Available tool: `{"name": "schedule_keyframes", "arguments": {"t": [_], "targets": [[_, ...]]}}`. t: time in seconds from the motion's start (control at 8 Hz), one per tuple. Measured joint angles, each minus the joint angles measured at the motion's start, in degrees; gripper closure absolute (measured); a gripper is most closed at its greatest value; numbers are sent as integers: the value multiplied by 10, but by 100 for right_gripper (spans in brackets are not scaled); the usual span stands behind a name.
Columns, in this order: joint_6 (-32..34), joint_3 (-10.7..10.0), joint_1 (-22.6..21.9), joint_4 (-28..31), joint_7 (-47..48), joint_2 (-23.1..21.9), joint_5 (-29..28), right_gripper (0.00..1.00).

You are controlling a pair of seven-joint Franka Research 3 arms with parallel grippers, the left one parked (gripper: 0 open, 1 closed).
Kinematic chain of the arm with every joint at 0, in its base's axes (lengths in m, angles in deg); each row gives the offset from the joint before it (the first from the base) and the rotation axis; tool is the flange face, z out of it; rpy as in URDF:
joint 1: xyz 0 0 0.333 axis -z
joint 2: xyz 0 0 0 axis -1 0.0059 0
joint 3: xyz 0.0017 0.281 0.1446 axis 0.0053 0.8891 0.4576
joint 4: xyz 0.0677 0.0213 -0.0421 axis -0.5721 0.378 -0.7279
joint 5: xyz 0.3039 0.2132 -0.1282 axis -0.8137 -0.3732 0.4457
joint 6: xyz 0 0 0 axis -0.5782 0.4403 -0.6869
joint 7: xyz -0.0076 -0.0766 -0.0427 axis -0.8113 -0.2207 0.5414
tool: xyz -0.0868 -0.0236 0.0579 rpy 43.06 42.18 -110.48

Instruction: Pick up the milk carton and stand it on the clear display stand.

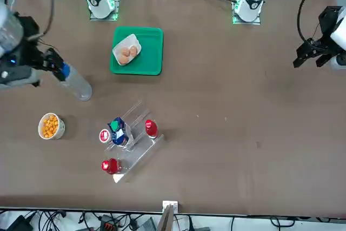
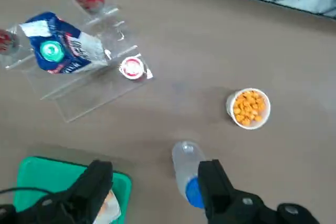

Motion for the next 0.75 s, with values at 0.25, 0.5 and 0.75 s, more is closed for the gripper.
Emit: {"name": "schedule_keyframes", "arguments": {"t": [0.25,0.5,0.75], "targets": [[-1,-1,8,70,-1,-60,0,0],[-1,-1,16,120,-5,-106,1,0],[-1,0,46,161,-39,-137,1,0]]}}
